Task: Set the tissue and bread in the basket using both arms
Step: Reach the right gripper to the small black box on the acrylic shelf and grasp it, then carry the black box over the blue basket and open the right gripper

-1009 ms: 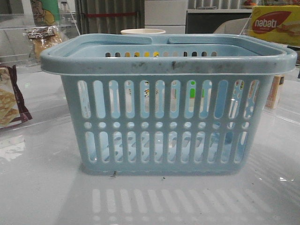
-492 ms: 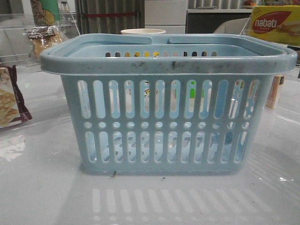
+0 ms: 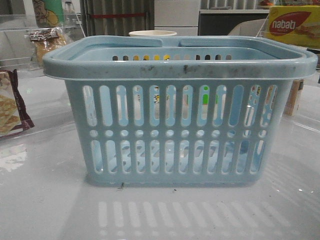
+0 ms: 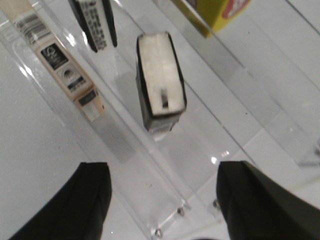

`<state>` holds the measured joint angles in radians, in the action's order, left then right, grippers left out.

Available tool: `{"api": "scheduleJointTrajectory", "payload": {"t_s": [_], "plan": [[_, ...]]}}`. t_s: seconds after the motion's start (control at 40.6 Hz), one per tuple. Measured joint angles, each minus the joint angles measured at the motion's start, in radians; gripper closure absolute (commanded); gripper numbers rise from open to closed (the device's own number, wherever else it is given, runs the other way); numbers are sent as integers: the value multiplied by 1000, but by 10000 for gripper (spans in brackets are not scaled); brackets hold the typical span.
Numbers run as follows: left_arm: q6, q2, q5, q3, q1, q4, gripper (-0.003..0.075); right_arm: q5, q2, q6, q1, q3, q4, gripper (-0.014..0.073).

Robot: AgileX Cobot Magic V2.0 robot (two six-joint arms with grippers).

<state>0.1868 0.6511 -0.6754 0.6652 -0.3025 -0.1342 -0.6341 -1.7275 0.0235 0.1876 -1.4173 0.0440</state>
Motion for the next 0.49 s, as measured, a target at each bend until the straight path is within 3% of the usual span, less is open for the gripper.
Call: {"api": "scheduleJointTrajectory", "payload": {"t_s": [0.295,0.344,0.492], "plan": [[0,0,0,0,0,0,232,120,-143,0,0,-67,0,47],[0,0,0,0,0,0,232,128,-152,0,0,-67,0,78],[0,0,0,0,0,0,233,163,-167,0,0,-67,0,303]]}}
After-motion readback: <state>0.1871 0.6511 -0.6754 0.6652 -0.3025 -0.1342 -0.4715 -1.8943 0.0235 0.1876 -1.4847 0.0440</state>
